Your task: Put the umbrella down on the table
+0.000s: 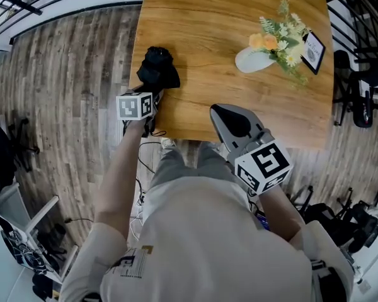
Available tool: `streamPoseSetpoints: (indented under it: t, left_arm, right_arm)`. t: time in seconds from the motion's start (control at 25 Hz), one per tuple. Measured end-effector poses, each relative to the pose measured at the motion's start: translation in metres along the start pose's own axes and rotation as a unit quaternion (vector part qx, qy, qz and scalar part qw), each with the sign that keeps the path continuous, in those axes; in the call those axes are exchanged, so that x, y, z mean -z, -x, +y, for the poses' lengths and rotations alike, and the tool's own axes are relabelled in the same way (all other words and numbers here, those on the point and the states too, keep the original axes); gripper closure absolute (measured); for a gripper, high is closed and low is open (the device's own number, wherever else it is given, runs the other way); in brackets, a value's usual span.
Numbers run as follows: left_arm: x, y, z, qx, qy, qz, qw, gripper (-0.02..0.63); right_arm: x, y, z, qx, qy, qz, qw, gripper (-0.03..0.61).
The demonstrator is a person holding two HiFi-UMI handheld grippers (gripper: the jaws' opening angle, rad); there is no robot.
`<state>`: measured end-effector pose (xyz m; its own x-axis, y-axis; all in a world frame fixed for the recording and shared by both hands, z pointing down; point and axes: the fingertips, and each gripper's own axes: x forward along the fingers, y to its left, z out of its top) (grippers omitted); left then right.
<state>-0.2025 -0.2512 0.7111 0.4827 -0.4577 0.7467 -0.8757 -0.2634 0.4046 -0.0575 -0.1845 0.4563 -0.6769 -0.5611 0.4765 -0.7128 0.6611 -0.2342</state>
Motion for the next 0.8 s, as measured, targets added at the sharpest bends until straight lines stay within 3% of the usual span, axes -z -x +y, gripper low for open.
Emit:
streamPoseSetpoints:
  t: [0.44, 0.8]
  left_arm:
    - [-0.002, 0.020, -0.004, -0.012, 0.001, -0.012, 0.9998, 0.334]
    - [-0.062, 0.101, -0.033, 0.002, -0.032, -0.109, 0.9935, 0.336]
  right_arm:
    - [-0.027, 0.020, -0.001, 0.015, 0.044, -0.026, 0.999, 0.551]
    - [-0.087, 0.041, -0.009, 0.016, 0.090, -0.077, 0.993, 0.551]
